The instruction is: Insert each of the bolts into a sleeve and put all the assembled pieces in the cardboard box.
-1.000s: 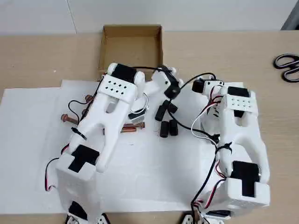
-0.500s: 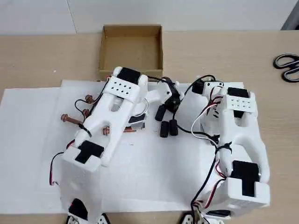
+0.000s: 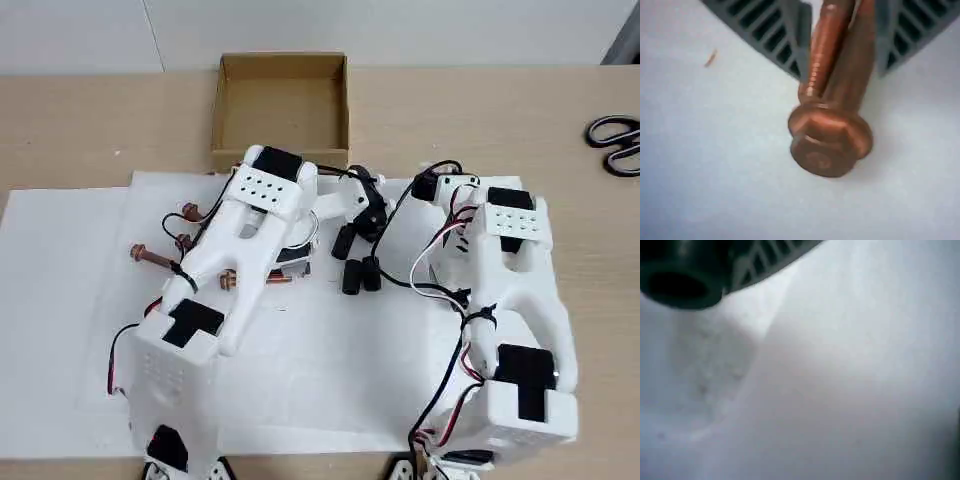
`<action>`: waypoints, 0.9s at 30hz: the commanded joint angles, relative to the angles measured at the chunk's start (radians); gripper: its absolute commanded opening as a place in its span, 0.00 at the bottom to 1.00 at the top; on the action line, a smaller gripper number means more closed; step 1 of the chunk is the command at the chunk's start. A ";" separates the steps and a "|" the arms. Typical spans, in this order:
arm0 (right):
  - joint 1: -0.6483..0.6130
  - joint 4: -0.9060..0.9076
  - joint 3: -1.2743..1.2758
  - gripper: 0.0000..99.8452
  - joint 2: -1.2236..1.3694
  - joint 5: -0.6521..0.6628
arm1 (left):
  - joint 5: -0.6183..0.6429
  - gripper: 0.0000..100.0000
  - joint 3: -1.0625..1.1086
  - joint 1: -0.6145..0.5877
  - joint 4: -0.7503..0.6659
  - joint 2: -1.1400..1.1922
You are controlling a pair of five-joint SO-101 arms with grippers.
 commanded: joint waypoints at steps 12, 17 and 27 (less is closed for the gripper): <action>-0.002 -0.007 -0.006 0.01 -0.051 -0.026 | -0.035 0.09 -0.004 0.000 -0.069 0.112; -0.004 -0.007 -0.006 0.01 -0.051 -0.026 | -0.035 0.09 -0.004 0.000 -0.069 0.123; -0.059 -0.007 -0.006 0.01 -0.051 -0.025 | -0.031 0.00 -0.005 -0.021 -0.114 0.117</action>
